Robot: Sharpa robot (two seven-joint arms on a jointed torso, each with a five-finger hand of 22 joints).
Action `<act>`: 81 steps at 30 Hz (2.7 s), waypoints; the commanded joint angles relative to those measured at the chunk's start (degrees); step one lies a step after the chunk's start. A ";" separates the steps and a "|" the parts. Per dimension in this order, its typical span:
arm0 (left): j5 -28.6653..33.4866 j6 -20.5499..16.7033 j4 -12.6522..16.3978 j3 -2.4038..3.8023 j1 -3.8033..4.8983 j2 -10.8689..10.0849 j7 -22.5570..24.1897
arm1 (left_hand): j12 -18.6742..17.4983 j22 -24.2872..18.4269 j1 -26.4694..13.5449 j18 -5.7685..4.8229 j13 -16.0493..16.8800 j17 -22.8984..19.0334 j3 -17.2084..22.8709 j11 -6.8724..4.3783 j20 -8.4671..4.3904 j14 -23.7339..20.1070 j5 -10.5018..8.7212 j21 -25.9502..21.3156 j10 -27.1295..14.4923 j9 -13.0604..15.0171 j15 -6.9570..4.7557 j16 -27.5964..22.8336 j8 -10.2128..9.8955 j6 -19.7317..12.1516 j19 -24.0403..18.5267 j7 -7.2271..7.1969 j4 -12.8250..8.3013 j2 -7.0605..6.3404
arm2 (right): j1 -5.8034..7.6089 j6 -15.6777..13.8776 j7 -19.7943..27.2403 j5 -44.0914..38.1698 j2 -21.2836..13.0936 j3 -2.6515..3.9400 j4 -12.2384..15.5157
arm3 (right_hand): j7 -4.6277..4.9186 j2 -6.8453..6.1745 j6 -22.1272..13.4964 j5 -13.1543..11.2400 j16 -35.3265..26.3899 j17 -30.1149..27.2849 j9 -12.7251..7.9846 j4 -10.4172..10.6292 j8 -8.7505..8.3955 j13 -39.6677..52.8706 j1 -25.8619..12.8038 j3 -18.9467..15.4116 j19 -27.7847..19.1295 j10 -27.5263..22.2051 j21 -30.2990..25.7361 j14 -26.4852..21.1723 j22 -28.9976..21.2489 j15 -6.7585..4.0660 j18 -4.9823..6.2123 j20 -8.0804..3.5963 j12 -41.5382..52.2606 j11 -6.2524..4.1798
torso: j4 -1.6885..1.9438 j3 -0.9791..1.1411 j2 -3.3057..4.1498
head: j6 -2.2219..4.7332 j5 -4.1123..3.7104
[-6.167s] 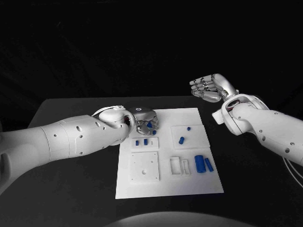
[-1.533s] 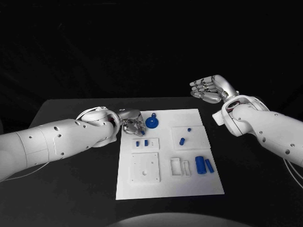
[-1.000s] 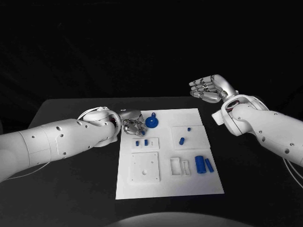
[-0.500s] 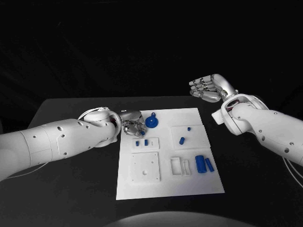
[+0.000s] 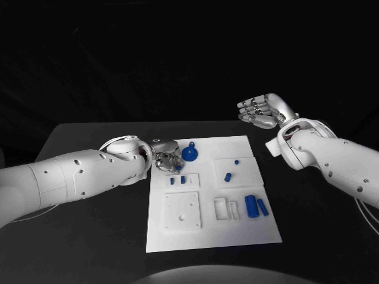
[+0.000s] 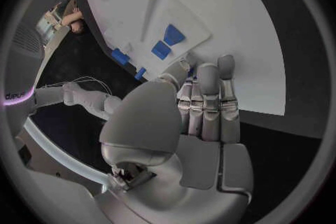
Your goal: Assemble the parts on the task board
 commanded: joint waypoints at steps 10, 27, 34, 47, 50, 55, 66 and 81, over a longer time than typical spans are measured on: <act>-0.25 -0.30 -0.34 -0.21 -0.27 0.16 -0.24 | -0.28 1.12 0.35 1.10 -0.11 -0.07 1.30 0.39 0.54 -0.06 -0.25 0.37 -1.45 -0.17 0.48 -0.45 -0.36 -5.54 -0.12 -0.34 -0.23 -1.27 | -0.02 2.52 -0.66 -1.09 0.03 0.04 0.11 | 0.27 0.52 -0.52 0.37 -0.17 -0.09 -0.05 -0.57 -0.10 -0.07 0.22 -2.82 -1.05 -0.93 0.06 -0.92 -0.08 0.50 0.89 0.17 -0.33 0.01 | -0.03 0.09 0.00 | 0.06 -0.01; 1.82 -2.30 -3.46 0.57 -0.23 -2.19 0.26 | -0.27 1.28 0.79 1.78 -0.12 -0.43 3.30 1.26 1.14 -0.93 0.08 0.81 -3.67 -0.13 1.11 -1.18 -0.26 -7.70 -0.87 -0.31 -0.70 -3.08 | -0.08 17.22 -5.06 -12.66 -0.87 0.04 1.22 | -2.10 3.64 7.34 -2.31 1.57 0.85 0.28 -3.03 0.11 -0.03 0.44 -8.37 10.85 8.30 4.14 12.57 0.78 -4.44 2.37 -4.46 -0.58 -3.23 | 0.00 0.02 -0.02 | 0.50 -0.68; 4.60 -4.13 -5.58 2.75 0.06 -3.73 1.16 | -0.26 1.31 1.10 2.13 -0.12 -0.71 4.34 1.52 1.27 -1.09 0.60 2.16 -4.08 -0.12 1.25 -1.65 -0.25 -7.24 -1.80 0.00 -1.58 -3.39 | -0.76 21.42 -8.25 -22.12 -1.83 0.04 2.68 | -2.53 3.63 8.17 -2.55 7.45 4.90 0.16 -4.38 0.00 -0.08 1.07 -12.77 23.91 7.39 10.09 24.17 2.81 -8.59 2.98 -9.52 -0.77 -3.93 | 0.03 0.01 -0.05 | 1.23 -1.62; 25.96 -14.19 -6.37 5.65 0.76 -5.32 6.22 | -0.29 -5.55 -1.17 0.25 -0.13 -8.35 3.35 2.21 2.46 -5.71 0.46 -7.86 -4.75 -0.13 2.20 -21.73 -0.25 -5.32 -7.46 1.67 1.45 -3.38 | -2.58 21.65 -15.57 -37.80 -3.61 0.02 7.71 | -3.15 3.65 9.00 -7.19 31.06 20.37 0.12 -6.61 -0.06 -0.02 0.09 -11.00 30.14 9.56 19.26 22.76 9.34 -10.52 3.48 -12.43 -0.74 -5.04 | -0.04 0.04 0.02 | 1.54 -2.00; 36.62 -13.54 -6.07 5.89 0.80 -5.52 7.30 | -0.30 -8.27 -0.29 -0.77 -0.14 -11.55 3.83 3.22 3.63 -9.60 0.41 -12.23 -7.09 -0.17 3.75 -30.29 -0.33 -5.90 -11.38 2.13 1.30 -3.03 | -3.09 21.12 -17.76 -41.11 -3.75 0.00 8.81 | -3.20 2.77 9.09 -11.88 31.48 20.92 0.13 -6.66 -0.08 -0.03 0.27 -10.10 29.36 9.12 19.46 21.89 9.79 -10.38 3.53 -12.26 -0.79 -4.92 | -0.06 0.03 0.00 | 1.52 -2.23; 47.39 -13.32 -5.15 6.11 0.82 -5.98 9.74 | -0.27 -15.67 -0.29 -1.06 -0.15 -15.71 3.13 4.31 6.07 -9.62 0.40 -16.89 -9.35 -0.12 5.88 -43.81 -0.20 -6.08 -14.55 2.33 1.45 -2.78 | -4.00 20.35 -20.37 -44.75 -3.66 -0.02 9.66 | -3.11 0.21 8.89 -16.23 31.94 21.49 0.16 -5.38 -0.04 -0.02 0.47 -6.24 28.52 8.69 20.56 21.53 11.39 -10.19 3.98 -11.91 -0.76 -4.74 | 0.03 0.05 0.02 | 1.35 -2.24; 59.96 -10.49 -3.60 6.31 0.83 -6.94 12.78 | -0.27 -25.17 -0.17 -1.46 -0.15 -15.09 1.10 4.43 6.44 -6.82 0.71 -16.74 -9.38 -0.12 6.44 -53.45 -0.20 -6.27 -14.49 2.38 0.43 -1.85 | -5.39 20.95 -20.40 -46.05 -2.41 -0.06 9.39 | -3.17 -0.89 9.02 -16.21 33.28 22.71 0.14 -3.59 -0.06 0.00 1.32 -4.91 28.33 9.39 21.66 21.50 13.56 -10.32 3.84 -12.15 -0.75 -4.94 | 0.11 0.00 0.01 | 1.01 -1.86; 61.69 -9.71 -3.37 6.34 0.83 -7.19 13.05 | -0.27 -30.45 -0.66 -1.40 -0.15 -14.30 0.10 4.52 6.62 -5.87 0.84 -16.62 -9.65 -0.13 6.61 -56.42 -0.22 -7.25 -13.76 2.57 -0.26 -1.50 | -6.18 21.85 -19.39 -45.23 -1.40 -0.39 8.34 | -3.15 -0.81 9.15 -16.08 33.65 23.47 0.14 -4.07 -0.03 -0.01 1.52 -2.97 27.20 9.53 23.27 21.23 16.54 -10.36 3.92 -12.22 -0.78 -4.94 | -0.02 0.02 0.01 | 0.57 -1.76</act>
